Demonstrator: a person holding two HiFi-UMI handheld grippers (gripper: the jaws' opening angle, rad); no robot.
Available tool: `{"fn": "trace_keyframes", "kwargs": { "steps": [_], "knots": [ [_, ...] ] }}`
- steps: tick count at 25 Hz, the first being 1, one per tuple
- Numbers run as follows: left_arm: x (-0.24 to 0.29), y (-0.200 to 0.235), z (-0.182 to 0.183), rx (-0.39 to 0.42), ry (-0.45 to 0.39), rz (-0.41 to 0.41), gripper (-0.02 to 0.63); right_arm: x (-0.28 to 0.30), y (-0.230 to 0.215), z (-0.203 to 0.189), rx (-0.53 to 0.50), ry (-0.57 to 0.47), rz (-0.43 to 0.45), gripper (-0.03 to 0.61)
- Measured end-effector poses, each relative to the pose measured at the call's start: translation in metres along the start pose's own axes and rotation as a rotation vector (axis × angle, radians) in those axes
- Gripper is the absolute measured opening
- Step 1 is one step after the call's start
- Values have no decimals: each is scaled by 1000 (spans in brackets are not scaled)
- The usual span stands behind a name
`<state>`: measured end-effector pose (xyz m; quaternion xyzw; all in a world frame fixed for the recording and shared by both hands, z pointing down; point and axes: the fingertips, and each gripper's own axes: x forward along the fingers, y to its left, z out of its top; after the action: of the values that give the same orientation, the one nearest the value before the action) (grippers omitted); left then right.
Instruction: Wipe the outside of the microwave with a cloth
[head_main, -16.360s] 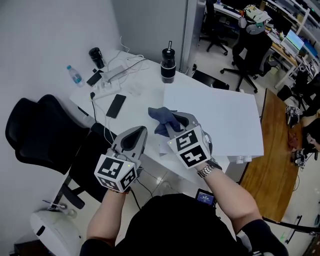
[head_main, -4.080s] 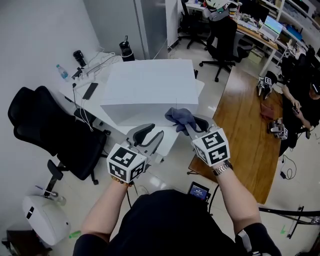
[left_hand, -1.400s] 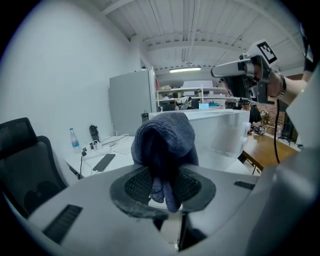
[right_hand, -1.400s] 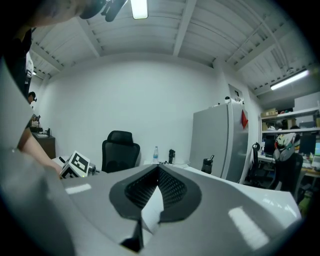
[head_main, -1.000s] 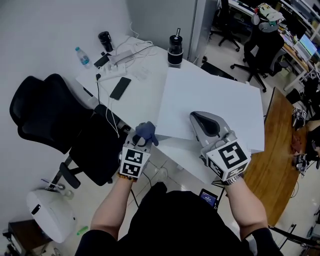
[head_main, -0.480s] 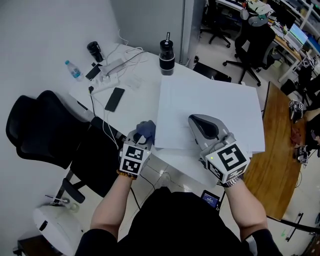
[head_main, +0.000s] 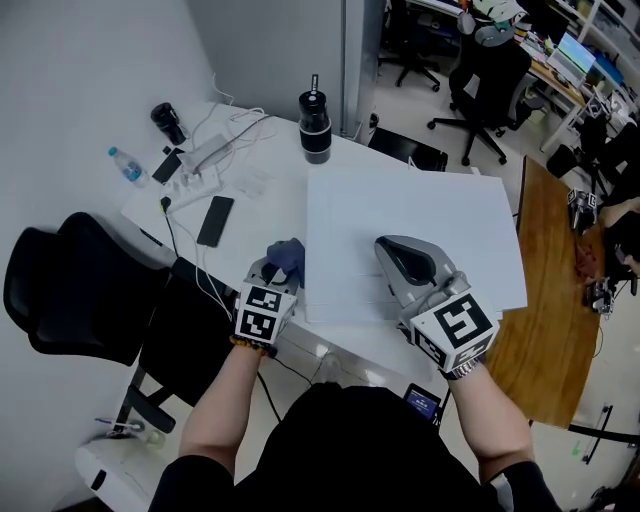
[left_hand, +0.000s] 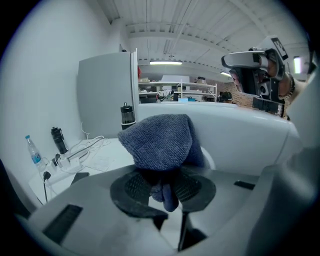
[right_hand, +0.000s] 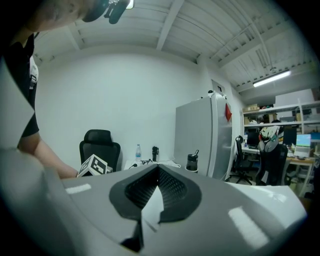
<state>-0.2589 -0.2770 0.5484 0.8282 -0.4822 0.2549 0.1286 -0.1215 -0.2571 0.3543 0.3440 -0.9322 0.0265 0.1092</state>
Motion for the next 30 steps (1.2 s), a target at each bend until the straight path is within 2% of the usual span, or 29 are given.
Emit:
{"fn": "trace_keyframes", "kwargs": {
  "steps": [13,30],
  "knots": [
    [52,34,19,-11,16,-46,98,19,-29,-9,32,30,-53,2],
    [92,66,37,-9,36,-42,98,26,-53,-10,49,33,-114,2]
  ]
}}
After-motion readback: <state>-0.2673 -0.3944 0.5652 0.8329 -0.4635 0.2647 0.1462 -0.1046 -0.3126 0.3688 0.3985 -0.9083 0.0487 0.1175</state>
